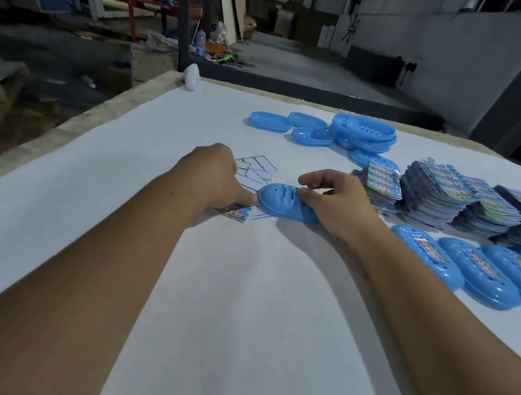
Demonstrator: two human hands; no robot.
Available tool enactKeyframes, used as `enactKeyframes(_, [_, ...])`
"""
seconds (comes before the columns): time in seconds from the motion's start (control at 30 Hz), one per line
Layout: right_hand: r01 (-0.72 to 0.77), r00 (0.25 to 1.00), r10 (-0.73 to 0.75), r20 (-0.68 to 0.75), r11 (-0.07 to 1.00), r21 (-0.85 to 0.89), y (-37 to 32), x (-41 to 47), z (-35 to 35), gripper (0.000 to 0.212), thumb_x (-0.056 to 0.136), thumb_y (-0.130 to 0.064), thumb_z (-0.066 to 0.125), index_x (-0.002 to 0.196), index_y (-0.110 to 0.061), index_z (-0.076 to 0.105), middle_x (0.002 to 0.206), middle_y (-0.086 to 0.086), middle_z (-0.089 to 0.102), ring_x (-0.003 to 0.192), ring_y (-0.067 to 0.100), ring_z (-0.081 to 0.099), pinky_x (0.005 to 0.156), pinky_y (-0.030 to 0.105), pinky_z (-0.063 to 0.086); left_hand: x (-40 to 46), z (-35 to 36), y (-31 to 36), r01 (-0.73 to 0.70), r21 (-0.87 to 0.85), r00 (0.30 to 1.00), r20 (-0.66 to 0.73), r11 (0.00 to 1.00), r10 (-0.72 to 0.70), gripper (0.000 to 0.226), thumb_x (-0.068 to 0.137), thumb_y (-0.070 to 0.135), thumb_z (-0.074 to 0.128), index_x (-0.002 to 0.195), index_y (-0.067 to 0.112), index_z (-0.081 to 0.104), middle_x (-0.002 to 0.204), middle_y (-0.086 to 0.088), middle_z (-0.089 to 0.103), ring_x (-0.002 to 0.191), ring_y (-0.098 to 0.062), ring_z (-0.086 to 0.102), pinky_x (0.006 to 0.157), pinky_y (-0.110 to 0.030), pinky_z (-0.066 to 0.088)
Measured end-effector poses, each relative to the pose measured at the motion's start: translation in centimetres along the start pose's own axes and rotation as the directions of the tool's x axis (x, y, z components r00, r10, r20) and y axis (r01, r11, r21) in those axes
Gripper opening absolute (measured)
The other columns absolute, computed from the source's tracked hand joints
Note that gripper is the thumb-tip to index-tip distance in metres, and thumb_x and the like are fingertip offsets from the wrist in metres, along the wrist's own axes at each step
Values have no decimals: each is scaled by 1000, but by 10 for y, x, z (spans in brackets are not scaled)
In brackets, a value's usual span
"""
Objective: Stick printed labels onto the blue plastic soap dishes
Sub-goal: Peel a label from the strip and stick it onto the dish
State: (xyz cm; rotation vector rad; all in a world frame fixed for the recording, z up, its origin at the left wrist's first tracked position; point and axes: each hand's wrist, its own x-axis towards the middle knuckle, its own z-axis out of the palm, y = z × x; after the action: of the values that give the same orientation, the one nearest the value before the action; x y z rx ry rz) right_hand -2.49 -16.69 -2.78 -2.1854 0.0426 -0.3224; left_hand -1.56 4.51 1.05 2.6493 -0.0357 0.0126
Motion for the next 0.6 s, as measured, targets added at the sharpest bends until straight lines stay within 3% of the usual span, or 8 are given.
enactKeyframes(0.1, [9, 1000, -9, 4, 1000, 0, 0, 0, -1, 9, 93, -26, 72, 94, -35, 71, 105, -6, 67, 73, 4, 55, 66, 21, 44, 1, 1, 0, 13, -32, 1000, 14, 999, -13, 71, 68, 48, 89, 124, 20, 56, 107, 2, 53, 89, -16, 52, 60, -28, 35])
enactKeyframes(0.23, [14, 1000, -14, 3, 1000, -12, 1, 0, -3, 9, 93, -27, 72, 96, -34, 71, 107, -6, 67, 74, 5, 55, 66, 22, 44, 3, 3, -3, 33, -186, 999, 28, 982, -29, 68, 68, 36, 92, 123, 27, 53, 106, 7, 46, 72, -3, 48, 42, -15, 33])
enactKeyframes(0.33, [12, 1000, -12, 4, 1000, -15, 1, 0, -2, 8, 93, -27, 72, 98, -33, 72, 108, -6, 67, 75, 4, 54, 68, 23, 44, 9, 4, -8, 43, -237, 999, -18, 970, -48, 52, 76, 24, 85, 121, 20, 60, 108, 3, 56, 83, -13, 59, 53, -22, 42])
enactKeyframes(0.4, [8, 1000, -8, -5, 1000, -27, 1, -1, -2, 8, 92, -27, 72, 97, -33, 71, 107, -7, 67, 74, 3, 54, 67, 22, 43, 11, 4, -9, 75, -387, 996, -13, 919, -87, 27, 81, 19, 76, 104, 9, 68, 100, -5, 70, 84, -23, 71, 66, -36, 60])
enactKeyframes(0.47, [28, 998, -30, -47, 999, -32, 0, -3, -2, 9, 92, -26, 71, 96, -33, 71, 106, -10, 67, 73, 2, 53, 68, 21, 41, 12, 3, -10, 51, -458, 994, -67, 888, -91, 20, 83, 23, 70, 91, 4, 72, 88, -13, 75, 82, -32, 74, 73, -49, 62])
enactKeyframes(0.5, [59, 994, -62, -92, 998, -36, -1, -5, -3, 9, 92, -25, 71, 96, -33, 71, 105, -12, 67, 75, 1, 53, 69, 20, 41, 13, 2, -9, 12, -465, 989, -122, 885, -78, 22, 84, 25, 68, 87, 5, 73, 85, -12, 75, 82, -32, 74, 74, -49, 62])
enactKeyframes(0.6, [177, 961, -170, -218, 984, 10, -12, -10, -3, 8, 91, -28, 71, 96, -35, 69, 99, -19, 69, 86, 2, 58, 73, 17, 43, 10, -1, 1, -134, -581, 969, -248, 803, -18, 18, 87, 32, 70, 76, 18, 75, 73, 6, 75, 70, -12, 73, 62, -26, 60])
